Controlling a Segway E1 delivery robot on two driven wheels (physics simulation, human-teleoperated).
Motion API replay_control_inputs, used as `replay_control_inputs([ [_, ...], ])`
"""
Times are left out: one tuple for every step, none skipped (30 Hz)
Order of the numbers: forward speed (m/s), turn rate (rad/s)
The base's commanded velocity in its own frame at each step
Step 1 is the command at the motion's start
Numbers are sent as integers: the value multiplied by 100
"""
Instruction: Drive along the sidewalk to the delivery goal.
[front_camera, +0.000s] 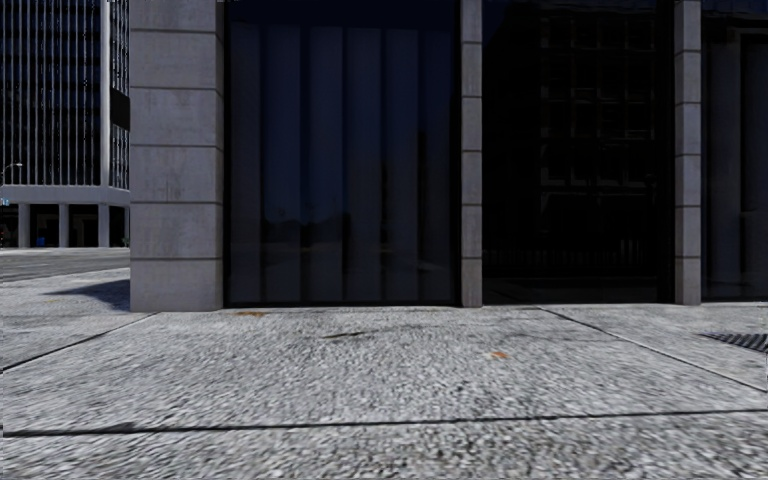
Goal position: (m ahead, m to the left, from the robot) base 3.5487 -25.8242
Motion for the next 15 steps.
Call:
replay_control_inputs([
  [161,-57],
  [161,-63],
  [161,-63],
  [161,-72],
  [161,-78],
  [161,-79],
  [161,-79],
  [161,-79],
  [161,-80],
  [161,-80],
  [161,-80],
  [161,-80],
  [161,-80],
  [161,-80],
  [161,-80],
])
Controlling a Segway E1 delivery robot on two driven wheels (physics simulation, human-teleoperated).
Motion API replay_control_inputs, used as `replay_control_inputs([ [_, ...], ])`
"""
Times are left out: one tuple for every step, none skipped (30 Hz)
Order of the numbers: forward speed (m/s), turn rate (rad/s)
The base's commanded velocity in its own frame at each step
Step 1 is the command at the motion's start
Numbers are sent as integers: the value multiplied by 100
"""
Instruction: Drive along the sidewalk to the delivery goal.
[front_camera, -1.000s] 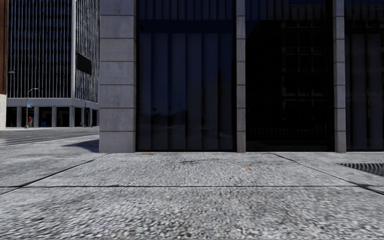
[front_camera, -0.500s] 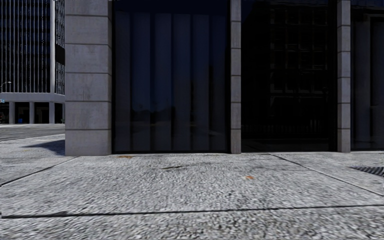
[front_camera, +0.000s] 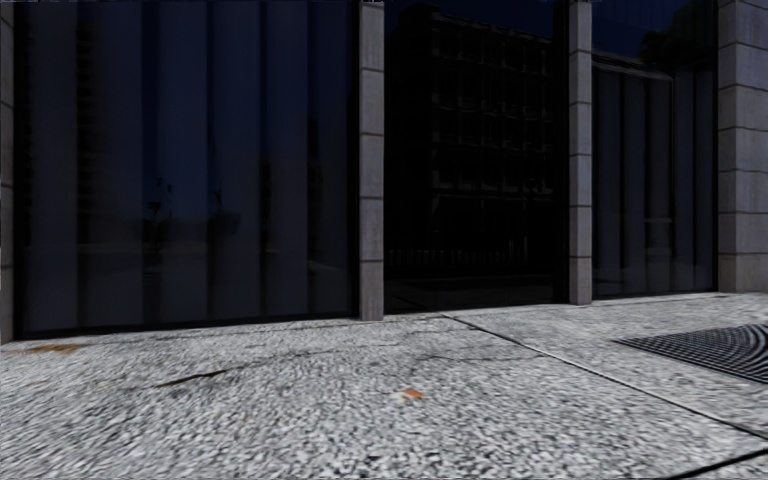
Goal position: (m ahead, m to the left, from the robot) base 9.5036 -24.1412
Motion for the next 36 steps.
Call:
replay_control_inputs([
  [161,-80],
  [161,-80],
  [162,-80],
  [162,-80],
  [162,-80],
  [162,-80],
  [162,-80],
  [162,-80],
  [162,-80],
  [162,-80],
  [162,-80],
  [162,-80],
  [162,-80],
  [163,-80],
  [163,-80],
  [163,-80],
  [163,-79],
  [163,-79],
  [164,-79],
  [164,-79],
  [165,-79],
  [165,-79],
  [165,-79],
  [165,-79],
  [165,-79],
  [165,-79],
  [165,-79],
  [165,-79],
  [165,-79],
  [166,-79],
  [166,-79],
  [166,-79],
  [166,-79],
  [167,-79],
  [167,-77],
  [167,-74],
])
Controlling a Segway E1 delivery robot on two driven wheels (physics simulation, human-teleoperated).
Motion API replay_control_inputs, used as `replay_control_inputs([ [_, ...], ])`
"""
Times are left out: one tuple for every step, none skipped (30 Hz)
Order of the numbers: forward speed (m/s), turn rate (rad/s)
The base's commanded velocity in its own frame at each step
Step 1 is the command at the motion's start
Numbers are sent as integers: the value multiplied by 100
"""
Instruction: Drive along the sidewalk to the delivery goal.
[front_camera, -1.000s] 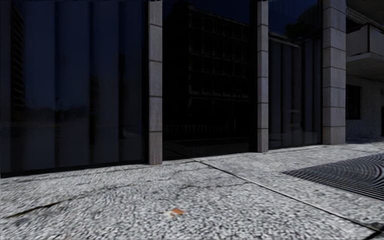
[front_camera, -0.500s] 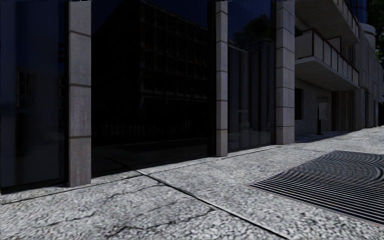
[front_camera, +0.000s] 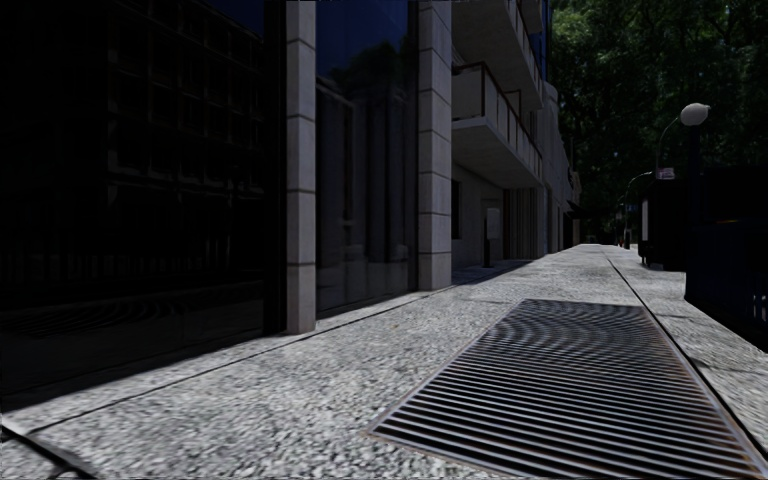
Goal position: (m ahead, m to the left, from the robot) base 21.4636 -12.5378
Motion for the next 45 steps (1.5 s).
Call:
replay_control_inputs([
  [167,-73],
  [167,-72],
  [167,-72],
  [167,-72],
  [167,-72],
  [167,-71],
  [167,-71],
  [167,-71],
  [167,-71],
  [167,-68],
  [167,-65],
  [167,-65],
  [167,-65],
  [167,-64],
  [167,-64],
  [167,-64],
  [167,-64],
  [167,-62],
  [167,-61],
  [167,-60],
  [167,-60],
  [167,-60],
  [167,-58],
  [167,-57],
  [167,-51],
  [167,-41],
  [167,-41],
  [167,-27],
  [167,-7],
  [167,0],
  [167,0],
  [167,0],
  [167,0],
  [167,0],
  [167,0],
  [167,0],
  [167,0],
  [167,0],
  [167,0],
  [167,0],
  [167,0],
  [168,0],
  [200,0],
  [200,0],
  [200,0],
])
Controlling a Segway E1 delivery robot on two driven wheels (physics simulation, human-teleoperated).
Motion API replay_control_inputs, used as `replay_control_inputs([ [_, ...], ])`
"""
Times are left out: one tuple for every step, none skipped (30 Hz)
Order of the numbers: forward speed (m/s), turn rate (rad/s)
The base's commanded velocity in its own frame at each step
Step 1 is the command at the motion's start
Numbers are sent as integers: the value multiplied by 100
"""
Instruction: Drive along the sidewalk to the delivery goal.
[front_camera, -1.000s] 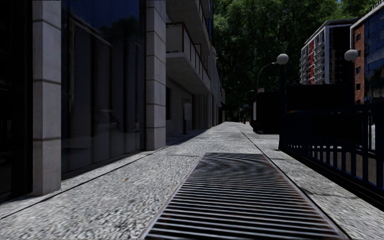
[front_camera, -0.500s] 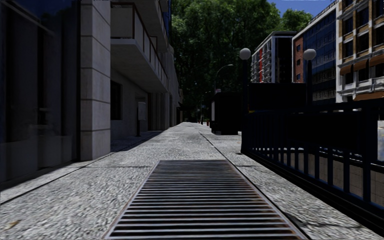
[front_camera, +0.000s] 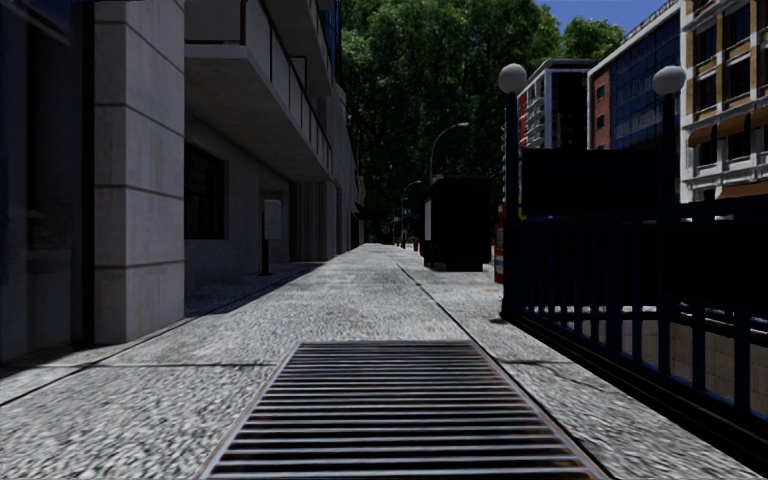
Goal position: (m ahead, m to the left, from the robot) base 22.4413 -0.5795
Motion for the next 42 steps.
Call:
replay_control_inputs([
  [200,0],
  [200,0],
  [200,0],
  [200,0],
  [200,0],
  [200,0],
  [200,0],
  [200,0],
  [200,0],
  [200,0],
  [200,0],
  [200,0],
  [200,0],
  [200,0],
  [200,0],
  [200,0],
  [200,0],
  [200,0],
  [200,0],
  [200,0],
  [200,0],
  [200,0],
  [200,0],
  [200,0],
  [200,0],
  [200,0],
  [200,0],
  [200,0],
  [200,0],
  [200,0],
  [200,0],
  [200,0],
  [200,0],
  [200,0],
  [200,0],
  [200,0],
  [200,0],
  [200,0],
  [200,0],
  [200,0],
  [200,0],
  [200,0],
])
